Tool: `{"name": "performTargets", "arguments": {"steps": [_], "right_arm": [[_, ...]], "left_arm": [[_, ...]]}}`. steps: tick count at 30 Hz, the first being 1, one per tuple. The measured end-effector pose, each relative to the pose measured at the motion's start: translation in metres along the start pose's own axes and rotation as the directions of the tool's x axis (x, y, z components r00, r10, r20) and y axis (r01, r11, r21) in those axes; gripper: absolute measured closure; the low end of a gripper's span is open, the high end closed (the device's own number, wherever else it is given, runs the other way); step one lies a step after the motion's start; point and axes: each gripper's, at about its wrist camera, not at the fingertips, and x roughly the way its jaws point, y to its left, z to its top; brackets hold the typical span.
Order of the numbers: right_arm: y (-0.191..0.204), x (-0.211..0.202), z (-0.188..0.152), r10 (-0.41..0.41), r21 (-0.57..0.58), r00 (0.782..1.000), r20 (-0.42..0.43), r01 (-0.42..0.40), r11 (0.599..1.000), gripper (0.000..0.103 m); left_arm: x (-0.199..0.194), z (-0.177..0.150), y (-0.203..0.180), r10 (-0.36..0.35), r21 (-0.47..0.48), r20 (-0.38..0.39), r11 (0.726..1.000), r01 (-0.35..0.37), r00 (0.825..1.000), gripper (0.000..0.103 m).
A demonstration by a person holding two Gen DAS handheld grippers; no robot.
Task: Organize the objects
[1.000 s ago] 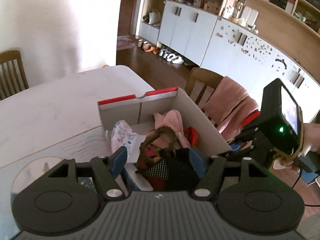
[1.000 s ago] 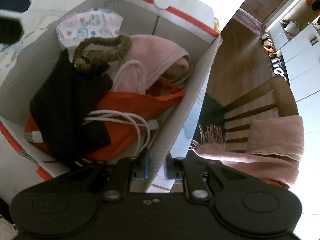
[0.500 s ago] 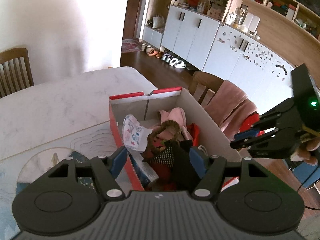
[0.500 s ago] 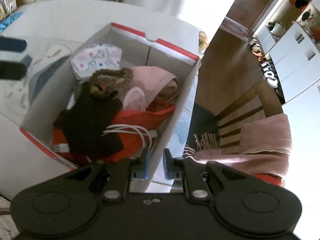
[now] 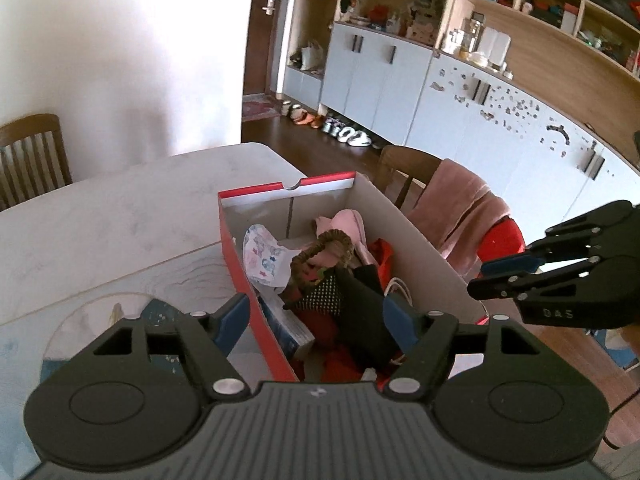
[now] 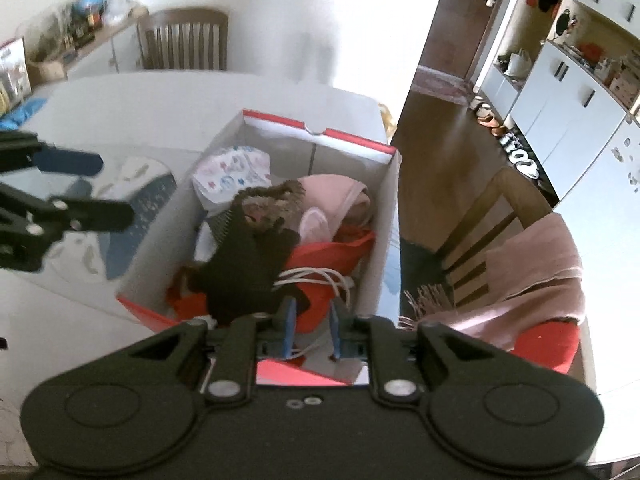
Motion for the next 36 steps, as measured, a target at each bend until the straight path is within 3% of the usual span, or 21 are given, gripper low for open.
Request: {"name": "performTargets", "arguments": {"steps": [10,17,23,28,36], "right_arm": [[-0.014,-0.030,-0.024,0.041,0.080,0.988,0.149,-0.054,0.995,0.071],[-0.022,-0.047,-0.046,0.049,0.072,0.979,0.199,-0.065,0.995,0.064],[-0.025,-0.059,-0.064,0.064,0.090,0.964,0.258,-0.090,0.992,0.045],[-0.027,-0.068,-0.072,0.048,0.104,0.951,0.305,-0.083,0.991,0.034],[-0.031,-0.071,-0.083,0.037,0.134,0.951,0.307,-0.082,0.988,0.032]], "left_arm": [[-0.015,-0.024,-0.027,0.061,-0.061,0.059,0.997,-0.057,0.996,0.020],[-0.024,-0.038,-0.055,0.097,-0.066,0.075,0.994,-0.092,0.992,0.017],[-0.033,-0.050,-0.070,0.100,-0.085,0.092,0.992,-0.093,0.991,0.001],[-0.033,-0.057,-0.075,0.100,-0.094,0.102,0.991,-0.090,0.990,0.000],[-0.029,-0.062,-0.080,0.087,-0.101,0.100,0.992,-0.077,0.991,0.000]]}}
